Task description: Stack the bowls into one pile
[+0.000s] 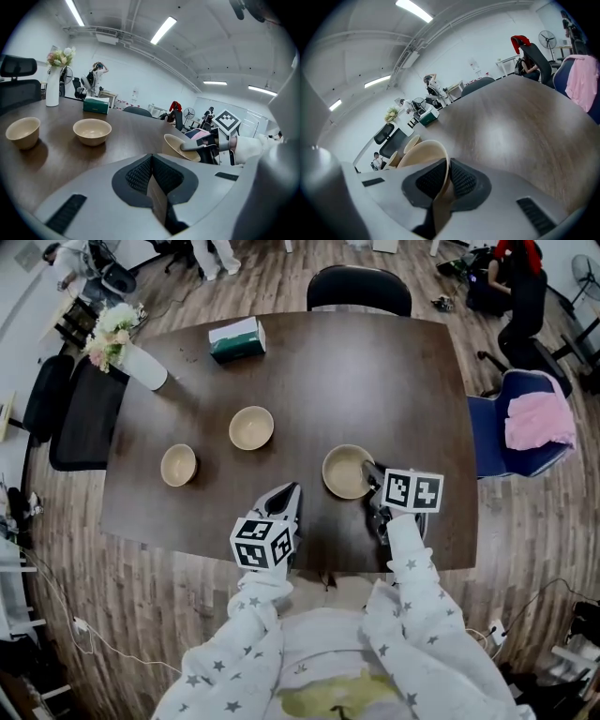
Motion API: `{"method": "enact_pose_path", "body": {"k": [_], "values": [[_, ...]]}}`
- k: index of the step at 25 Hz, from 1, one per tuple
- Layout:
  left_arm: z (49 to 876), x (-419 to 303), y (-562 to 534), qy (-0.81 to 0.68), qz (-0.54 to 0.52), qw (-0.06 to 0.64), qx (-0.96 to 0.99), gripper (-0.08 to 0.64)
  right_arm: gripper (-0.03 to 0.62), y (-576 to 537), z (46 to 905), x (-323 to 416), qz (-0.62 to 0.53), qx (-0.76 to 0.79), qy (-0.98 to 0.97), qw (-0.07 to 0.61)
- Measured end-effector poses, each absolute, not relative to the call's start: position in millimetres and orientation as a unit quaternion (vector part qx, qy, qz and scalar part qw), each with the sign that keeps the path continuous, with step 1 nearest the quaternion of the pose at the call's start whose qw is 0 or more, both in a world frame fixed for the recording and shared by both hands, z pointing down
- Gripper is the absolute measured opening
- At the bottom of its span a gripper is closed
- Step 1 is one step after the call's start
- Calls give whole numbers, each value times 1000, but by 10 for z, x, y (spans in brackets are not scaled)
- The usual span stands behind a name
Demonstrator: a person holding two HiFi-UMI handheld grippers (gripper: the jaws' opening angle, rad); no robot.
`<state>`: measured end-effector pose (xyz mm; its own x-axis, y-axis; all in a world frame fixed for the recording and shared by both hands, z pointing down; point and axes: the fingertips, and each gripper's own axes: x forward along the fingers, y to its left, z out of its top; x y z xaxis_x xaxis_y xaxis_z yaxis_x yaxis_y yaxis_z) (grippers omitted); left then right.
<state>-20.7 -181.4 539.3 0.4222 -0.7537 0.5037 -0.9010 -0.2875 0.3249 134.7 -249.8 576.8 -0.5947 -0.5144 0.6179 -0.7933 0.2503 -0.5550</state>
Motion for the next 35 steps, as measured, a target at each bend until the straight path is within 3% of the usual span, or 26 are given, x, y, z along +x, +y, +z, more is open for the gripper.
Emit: {"method": "enact_pose_path", "body": {"k": [35], "values": [[5369,-1783,-2001,-474,139,293,819,26,38,-2964,5390,-326,413,503,-754,87]]}}
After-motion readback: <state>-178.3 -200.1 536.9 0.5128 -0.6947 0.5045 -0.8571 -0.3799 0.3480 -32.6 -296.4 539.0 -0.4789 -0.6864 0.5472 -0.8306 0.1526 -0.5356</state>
